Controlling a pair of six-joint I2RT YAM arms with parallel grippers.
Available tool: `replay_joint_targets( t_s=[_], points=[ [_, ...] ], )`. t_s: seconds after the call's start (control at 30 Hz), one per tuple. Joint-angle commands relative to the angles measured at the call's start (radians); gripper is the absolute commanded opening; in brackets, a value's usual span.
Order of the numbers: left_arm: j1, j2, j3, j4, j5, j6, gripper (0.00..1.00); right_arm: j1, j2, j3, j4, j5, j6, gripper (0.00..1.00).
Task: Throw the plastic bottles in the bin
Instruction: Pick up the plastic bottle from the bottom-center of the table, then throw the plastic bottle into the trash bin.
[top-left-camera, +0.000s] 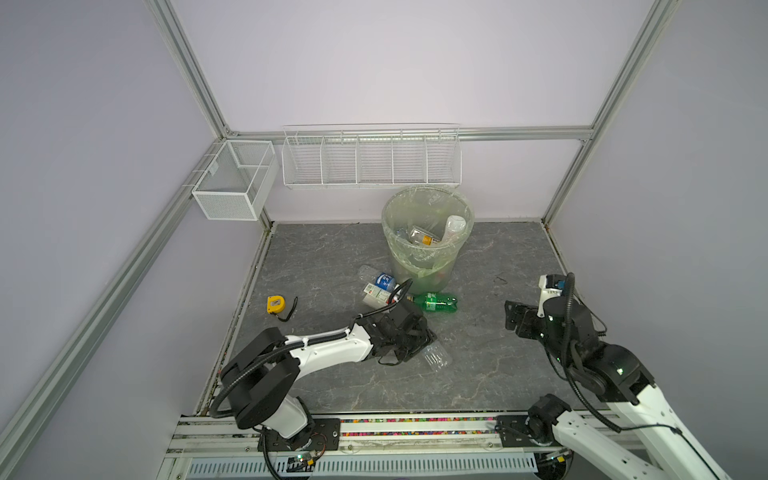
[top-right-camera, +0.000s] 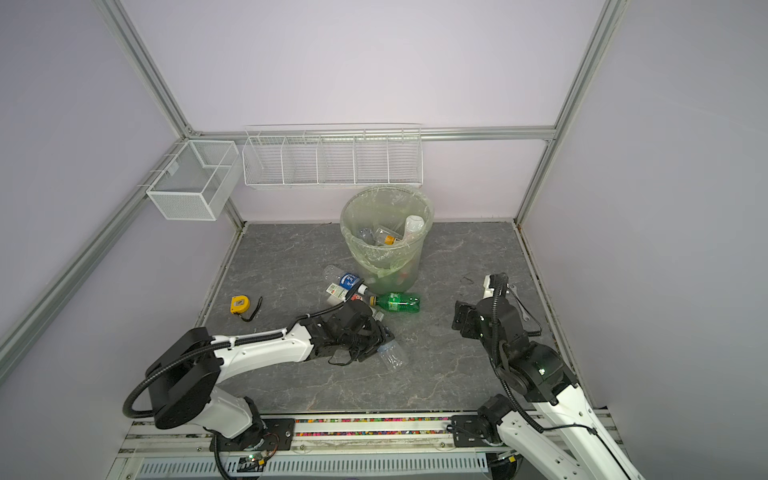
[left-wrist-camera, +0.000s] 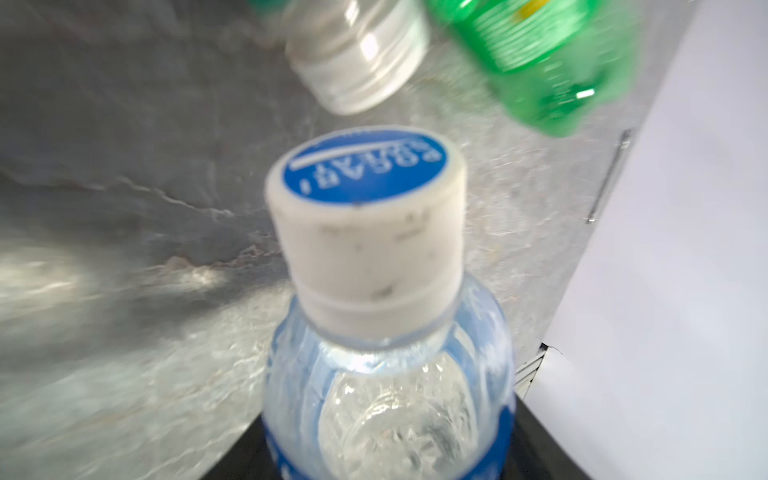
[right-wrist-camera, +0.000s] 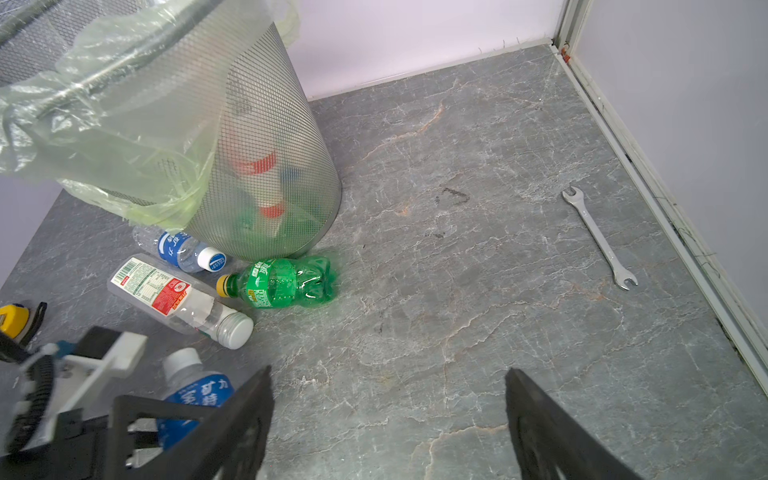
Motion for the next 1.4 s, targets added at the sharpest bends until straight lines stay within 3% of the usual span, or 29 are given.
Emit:
replay_joint_targets(
  t_s=[0.0, 0.27, 0.47, 0.8, 1.17, 1.37],
  points=[
    [0.01, -0.111, -0.002, -0.109, -0.137, 0.095, 0.62, 0.0, 0.021, 0.006, 0.025, 0.017, -0.01, 0.88],
    [0.018, -0.362, -0.066, -0.161, -0.355, 0.187, 0.6, -0.001, 0.106, 0.008, 0.088, -0.013, -0.013, 0.88],
    [0.062, -0.487, -0.064, -0.219, -0.422, 0.283, 0.6, -0.001, 0.238, 0.051, 0.118, -0.055, -0.026, 0.88],
    [0.342, -0.613, -0.023, -0.307, -0.295, 0.411, 0.59, -0.001, 0.359, 0.09, 0.163, -0.121, -0.029, 0.88],
    [0.559, -0.531, 0.149, -0.299, -0.143, 0.548, 0.59, -0.001, 0.424, 0.111, 0.161, -0.14, -0.039, 0.88],
    [0.611, -0.459, 0.26, -0.29, -0.074, 0.61, 0.59, -0.001, 0.448, 0.126, 0.159, -0.134, -0.05, 0.88]
  ],
)
